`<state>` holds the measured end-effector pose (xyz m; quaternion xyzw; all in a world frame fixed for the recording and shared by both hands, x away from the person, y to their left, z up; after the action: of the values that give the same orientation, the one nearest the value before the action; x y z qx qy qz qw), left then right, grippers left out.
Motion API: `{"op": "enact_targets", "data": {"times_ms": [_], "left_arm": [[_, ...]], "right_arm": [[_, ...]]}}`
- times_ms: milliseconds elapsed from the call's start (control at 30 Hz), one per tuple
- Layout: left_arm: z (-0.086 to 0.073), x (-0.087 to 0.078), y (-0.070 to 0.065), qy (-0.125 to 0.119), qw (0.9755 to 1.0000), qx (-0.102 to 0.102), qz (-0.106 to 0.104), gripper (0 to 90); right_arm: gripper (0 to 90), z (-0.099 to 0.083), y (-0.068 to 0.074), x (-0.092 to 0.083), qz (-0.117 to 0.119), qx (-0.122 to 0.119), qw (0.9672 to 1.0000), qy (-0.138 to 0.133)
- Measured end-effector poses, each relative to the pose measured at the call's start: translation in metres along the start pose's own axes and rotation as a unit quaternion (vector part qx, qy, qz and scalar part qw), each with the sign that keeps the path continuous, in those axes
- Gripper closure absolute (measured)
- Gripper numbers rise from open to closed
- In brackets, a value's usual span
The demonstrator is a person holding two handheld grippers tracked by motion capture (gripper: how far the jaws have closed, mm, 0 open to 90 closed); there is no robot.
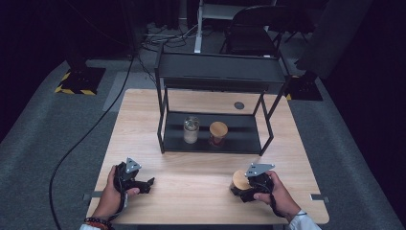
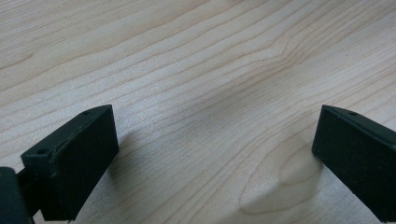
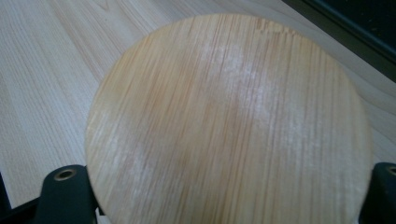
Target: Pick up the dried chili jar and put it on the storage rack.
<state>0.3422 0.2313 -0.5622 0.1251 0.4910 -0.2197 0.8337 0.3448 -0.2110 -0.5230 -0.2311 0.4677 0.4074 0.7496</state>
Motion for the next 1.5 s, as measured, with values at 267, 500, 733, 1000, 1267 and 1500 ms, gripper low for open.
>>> {"op": "enact_targets", "data": {"times_ms": [267,500,733,1000,1267,1500], "left_arm": [[0.000,0.000,0.000,0.000,1.0000,0.001,0.000,0.1],[0.000,0.000,0.000,0.001,1.0000,0.001,0.000,0.1],[0.000,0.000,0.000,0.001,1.0000,0.001,0.000,0.1],[0.000,0.000,0.000,0.001,1.0000,0.001,0.000,0.1],[0.000,0.000,0.000,0.000,1.0000,0.000,0.000,0.1],[0.000,0.000,0.000,0.001,1.0000,0.000,0.000,0.1]], "right_arm": [[24.0,0.000,0.002,0.000,-0.011,-0.006,0.9999,0.003],[24.4,0.000,0.003,-0.001,-0.018,-0.005,0.9998,0.002],[24.6,0.001,0.004,-0.001,-0.020,-0.004,0.9998,0.002],[24.7,0.000,0.002,-0.002,-0.026,0.002,0.9996,0.008],[24.7,0.002,0.000,-0.006,-0.032,0.008,0.9994,0.007],[24.7,0.005,-0.007,-0.015,-0.043,0.016,0.9989,0.003]]}}
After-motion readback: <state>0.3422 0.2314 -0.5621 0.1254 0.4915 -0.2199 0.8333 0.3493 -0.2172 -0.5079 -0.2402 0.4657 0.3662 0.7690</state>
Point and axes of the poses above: each handheld gripper's, and its own axes: x roughly forward along the jaws, z roughly out of its top, y roughly to its left, the point moved 1 cm from there along x, roughly forward along the jaws, and after that the axes turned 14 degrees about y, right-handed, at the moved point
